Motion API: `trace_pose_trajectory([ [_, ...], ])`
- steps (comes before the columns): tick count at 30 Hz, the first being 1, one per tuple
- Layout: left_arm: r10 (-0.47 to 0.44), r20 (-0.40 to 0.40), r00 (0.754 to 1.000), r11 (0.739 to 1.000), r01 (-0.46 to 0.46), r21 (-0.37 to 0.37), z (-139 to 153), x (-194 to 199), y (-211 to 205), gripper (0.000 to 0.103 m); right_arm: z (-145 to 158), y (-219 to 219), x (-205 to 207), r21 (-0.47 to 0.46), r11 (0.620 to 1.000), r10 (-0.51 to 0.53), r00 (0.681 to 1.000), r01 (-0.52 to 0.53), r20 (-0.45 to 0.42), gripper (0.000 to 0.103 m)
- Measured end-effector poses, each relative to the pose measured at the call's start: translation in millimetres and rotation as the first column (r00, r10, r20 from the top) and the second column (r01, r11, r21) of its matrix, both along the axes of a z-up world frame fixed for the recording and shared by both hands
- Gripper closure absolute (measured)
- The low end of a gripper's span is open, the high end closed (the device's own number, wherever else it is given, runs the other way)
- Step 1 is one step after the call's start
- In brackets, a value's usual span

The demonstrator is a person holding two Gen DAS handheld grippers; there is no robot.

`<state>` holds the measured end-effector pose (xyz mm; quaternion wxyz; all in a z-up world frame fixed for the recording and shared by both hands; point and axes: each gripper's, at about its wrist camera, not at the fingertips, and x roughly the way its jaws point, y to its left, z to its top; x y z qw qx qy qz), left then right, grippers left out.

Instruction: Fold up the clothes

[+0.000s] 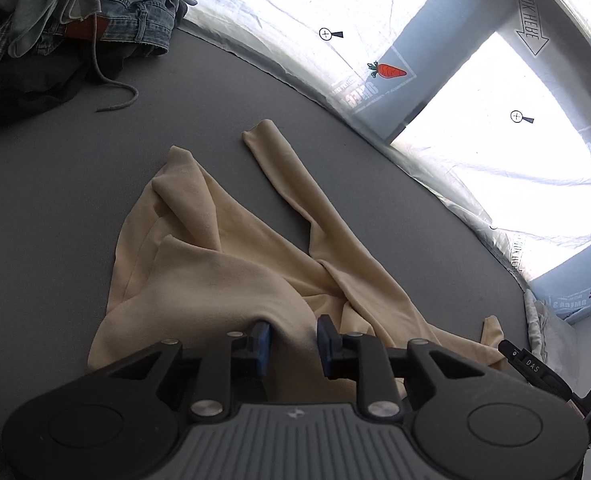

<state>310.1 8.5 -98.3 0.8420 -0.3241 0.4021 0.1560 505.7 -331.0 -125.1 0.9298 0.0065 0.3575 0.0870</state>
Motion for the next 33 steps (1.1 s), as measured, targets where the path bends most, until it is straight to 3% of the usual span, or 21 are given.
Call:
trace_pose_trajectory([
  [3, 0.035, 0.040, 0.999, 0.999, -0.036, 0.036, 11.8, -4.5, 15.3, 0.070, -0.3, 40.0, 2.3, -0.005, 0.994, 0.112, 0.994, -0.112, -0.001, 0.069],
  [5, 0.081, 0.082, 0.993, 0.992, -0.088, 0.088, 21.5, -8.7, 28.4, 0.057, -3.9, 66.5, 1.6, -0.020, 0.983, 0.185, 0.983, -0.185, -0.005, 0.064],
  [8, 0.051, 0.044, 0.998, 0.989, -0.057, 0.136, 20.9, 8.0, 50.2, 0.051, -13.8, 103.6, 2.8, -0.033, 0.957, 0.287, 0.957, -0.289, -0.042, 0.061],
  [13, 0.032, -0.071, 0.997, 0.951, -0.008, 0.310, -14.0, 52.3, 81.0, 0.033, -35.0, 169.1, 17.1, -0.084, 0.910, 0.401, 0.914, -0.406, -0.065, 0.051],
  [20, -0.006, -0.173, 0.985, 0.959, 0.055, 0.277, -69.0, 105.2, 129.3, 0.030, -70.7, 238.0, 50.5, -0.116, 0.858, 0.481, 0.861, -0.501, -0.164, 0.038],
  [23, -0.006, -0.203, 0.979, 0.963, 0.060, 0.263, -87.3, 118.1, 138.7, 0.031, -84.0, 251.0, 59.0, -0.103, 0.852, 0.484, 0.848, -0.513, -0.214, 0.040],
  [25, 0.001, -0.221, 0.975, 0.967, 0.055, 0.249, -98.7, 124.5, 144.1, 0.037, -91.0, 252.3, 60.8, -0.100, 0.850, 0.483, 0.841, -0.517, -0.242, 0.050],
  [26, 0.010, -0.225, 0.974, 0.967, 0.047, 0.250, -100.6, 123.8, 144.5, 0.052, -91.9, 249.7, 60.1, -0.096, 0.850, 0.484, 0.841, -0.517, -0.243, 0.053],
  [27, 0.020, -0.229, 0.973, 0.967, 0.039, 0.251, -102.6, 123.0, 144.9, 0.063, -91.9, 246.1, 59.6, -0.087, 0.852, 0.485, 0.840, -0.517, -0.243, 0.073],
  [28, 0.029, -0.234, 0.972, 0.967, 0.032, 0.252, -104.5, 122.3, 145.2, 0.084, -90.2, 240.6, 58.9, -0.074, 0.857, 0.480, 0.843, -0.509, -0.241, 0.086],
  [29, 0.039, -0.235, 0.971, 0.968, 0.022, 0.250, -104.8, 120.0, 145.0, 0.093, -87.9, 234.4, 57.6, -0.064, 0.867, 0.467, 0.852, -0.494, -0.237, 0.097],
  [33, 0.085, -0.234, 0.969, 0.958, -0.015, 0.286, -98.2, 103.3, 137.1, 0.099, -64.3, 191.2, 39.0, -0.157, 0.912, 0.366, 0.924, -0.380, -0.113, 0.098],
])
